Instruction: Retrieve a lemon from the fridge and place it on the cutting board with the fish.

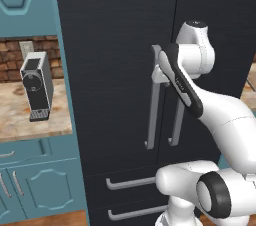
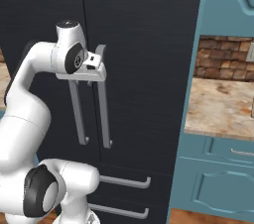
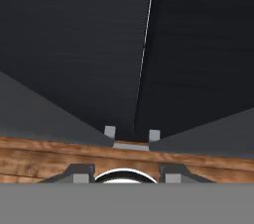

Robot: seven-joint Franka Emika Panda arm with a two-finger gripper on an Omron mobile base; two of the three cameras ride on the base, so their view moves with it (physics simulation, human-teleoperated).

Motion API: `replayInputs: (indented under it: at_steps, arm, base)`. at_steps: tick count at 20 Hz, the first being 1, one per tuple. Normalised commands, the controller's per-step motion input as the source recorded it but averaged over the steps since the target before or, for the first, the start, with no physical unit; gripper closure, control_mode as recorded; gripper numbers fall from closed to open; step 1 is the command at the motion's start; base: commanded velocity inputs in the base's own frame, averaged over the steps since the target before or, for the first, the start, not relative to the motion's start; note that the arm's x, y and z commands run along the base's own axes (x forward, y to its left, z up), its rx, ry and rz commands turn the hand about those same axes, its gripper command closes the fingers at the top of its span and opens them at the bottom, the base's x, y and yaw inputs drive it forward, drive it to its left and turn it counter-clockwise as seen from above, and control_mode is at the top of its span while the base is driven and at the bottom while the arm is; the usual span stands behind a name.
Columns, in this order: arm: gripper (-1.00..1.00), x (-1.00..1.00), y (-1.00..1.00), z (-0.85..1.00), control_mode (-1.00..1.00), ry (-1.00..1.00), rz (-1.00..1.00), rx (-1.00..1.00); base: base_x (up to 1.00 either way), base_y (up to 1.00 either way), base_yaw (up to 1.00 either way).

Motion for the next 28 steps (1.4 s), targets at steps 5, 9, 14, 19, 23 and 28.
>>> replayInputs:
  at_steps: [5,9,14,19,23,28]
  arm:
    - [-1.0,-0.03,0.05,-0.05,-1.0,0.0,-0.01,0.0]
    - [-1.0,-0.09,0.09,-0.13,-1.0,-0.03,-0.03,0.0]
    - [-1.0,0.0,0.16,-0.14,-1.0,-0.05,-0.02,0.01]
    - [-1.0,0.02,0.32,-0.22,-1.0,-0.06,-0.07,0.01]
    - [-1.0,0.03,0.3,-0.12,-1.0,-0.1,-0.12,0.0]
    - [-1.0,0.05,0.1,-0.03,-1.0,-0.02,-0.05,0.0]
  base:
    - [0.0,0.0,0.0]
    - [0.0,0.0,0.0]
    - [0.0,0.0,0.0]
    - [0.0,0.0,0.0]
    - [0.0,0.0,0.0]
    - [0.0,0.0,0.0]
